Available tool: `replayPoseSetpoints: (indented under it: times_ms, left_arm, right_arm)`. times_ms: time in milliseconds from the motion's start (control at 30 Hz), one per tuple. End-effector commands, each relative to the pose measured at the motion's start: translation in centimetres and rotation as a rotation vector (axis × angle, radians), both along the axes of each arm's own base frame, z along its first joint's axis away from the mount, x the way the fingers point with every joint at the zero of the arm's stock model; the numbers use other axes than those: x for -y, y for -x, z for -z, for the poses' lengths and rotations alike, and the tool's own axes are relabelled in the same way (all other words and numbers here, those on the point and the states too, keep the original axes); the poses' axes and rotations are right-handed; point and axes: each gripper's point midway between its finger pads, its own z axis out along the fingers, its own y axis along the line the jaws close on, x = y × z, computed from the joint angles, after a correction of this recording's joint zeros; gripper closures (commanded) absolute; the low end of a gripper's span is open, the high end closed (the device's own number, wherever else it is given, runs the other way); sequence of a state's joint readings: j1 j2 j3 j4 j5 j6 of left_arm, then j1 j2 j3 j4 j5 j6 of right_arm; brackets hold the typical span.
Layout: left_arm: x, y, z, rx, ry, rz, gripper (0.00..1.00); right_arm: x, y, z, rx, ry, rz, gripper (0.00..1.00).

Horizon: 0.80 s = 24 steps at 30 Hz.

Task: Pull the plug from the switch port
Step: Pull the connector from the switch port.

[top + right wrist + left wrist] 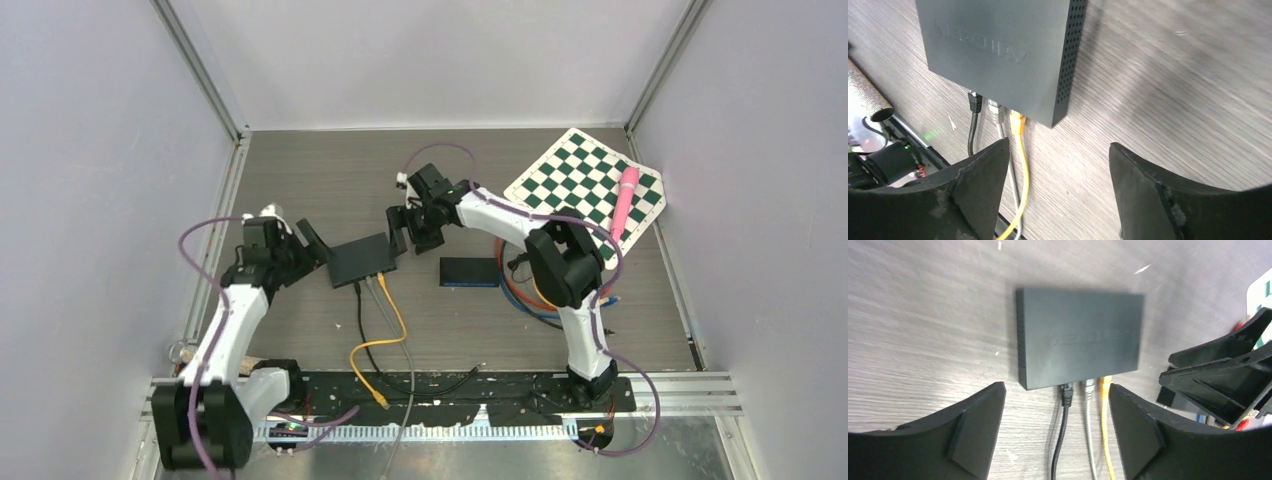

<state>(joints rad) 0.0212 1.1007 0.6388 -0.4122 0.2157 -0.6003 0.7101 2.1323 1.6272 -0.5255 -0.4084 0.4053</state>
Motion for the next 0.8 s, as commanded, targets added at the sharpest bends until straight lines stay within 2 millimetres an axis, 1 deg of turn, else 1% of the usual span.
replayPoseSetpoints:
  times_ms: [0,33,67,100,133,167,200,233,267,300,333,367,400,433,467,500,533,567,600,667,733,767]
  left_arm:
    - [-2.1,-1.1,-7.9,0.256,-0.097,-0.08,0.05]
    - [-2.7,-1.0,-9.4,0.29,-0.121,-0.103,0.01]
    - [-3.3,-0.8,-11.0,0.322,-0.135,-0.144,0.01]
    - [-4.7,-0.6,-12.4,0.35,-0.171,-0.228,0.01]
    - [-5.6,-0.2,-14.0,0.391,-0.175,-0.298,0.01]
    - [-6.2,0.2,-14.9,0.416,-0.164,-0.357,0.0]
    - [-6.3,0.4,-15.5,0.443,-0.154,-0.373,0.0]
    - [-6.0,0.3,-16.0,0.49,-0.157,-0.346,0.0]
    - [-5.6,0.3,-16.0,0.528,-0.163,-0.303,0.0]
    - [-5.2,0.2,-15.9,0.557,-0.158,-0.278,0.0]
    - [-4.9,0.3,-15.3,0.566,-0.135,-0.277,0.01]
    - [-4.7,0.4,-14.5,0.559,-0.102,-0.292,0.0]
    - [-4.2,0.5,-13.6,0.547,-0.065,-0.288,0.0]
    - [-3.4,0.4,-13.2,0.545,-0.051,-0.233,0.05]
    - [-2.3,0.5,-12.9,0.527,-0.036,-0.163,0.11]
    - [-1.8,0.7,-12.3,0.476,-0.045,-0.114,0.15]
    - [-1.4,0.8,-11.8,0.43,-0.059,-0.064,0.19]
    - [-1.2,0.7,-11.2,0.393,-0.075,-0.028,0.21]
    - [-1.2,0.5,-10.7,0.368,-0.096,0.001,0.19]
    - [-1.2,0.2,-10.2,0.338,-0.129,0.055,0.07]
    - [-0.5,-0.2,-10.2,0.348,-0.135,0.129,0.02]
    - [-0.3,-0.5,-10.5,0.355,-0.145,0.16,0.02]
  right_arm:
    - [2.3,-3.8,-10.9,0.33,-0.016,0.054,0.19]
    - [2.6,-3.9,-13.1,0.37,-0.048,0.062,0.17]
    - [3.0,-3.6,-15.0,0.399,-0.082,0.073,0.16]
    - [2.8,-3.7,-16.4,0.434,-0.123,0.084,0.14]
    - [2.9,-3.8,-18.5,0.477,-0.192,0.124,0.12]
    - [3.0,-3.9,-19.5,0.494,-0.227,0.16,0.09]
    - [3.4,-4.0,-20.5,0.518,-0.288,0.211,0.06]
    - [3.4,-3.8,-20.8,0.526,-0.32,0.212,0.02]
    - [3.4,-3.6,-21.3,0.533,-0.4,0.202,0.01]
    - [3.5,-3.4,-21.1,0.515,-0.429,0.199,0.01]
    - [3.5,-3.2,-20.7,0.458,-0.5,0.195,0.01]
    - [3.4,-3.1,-20.3,0.419,-0.533,0.196,0.03]
    - [3.3,-2.9,-19.3,0.341,-0.586,0.185,0.04]
    - [3.2,-2.7,-18.6,0.304,-0.603,0.18,0.05]
    - [3.1,-2.4,-17.4,0.258,-0.61,0.168,0.05]
    - [3.2,-2.2,-16.8,0.244,-0.603,0.165,0.05]
    - [3.3,-2.0,-15.7,0.223,-0.579,0.173,0.05]
    - [3.5,-2.1,-15.1,0.223,-0.562,0.19,0.05]
    - [3.7,-1.9,-14.3,0.21,-0.54,0.194,0.05]
    - [3.9,-1.7,-12.9,0.182,-0.506,0.202,0.05]
    - [4.1,-1.6,-11.5,0.157,-0.459,0.212,0.05]
    - [4.1,-1.8,-10.8,0.157,-0.435,0.216,0.05]
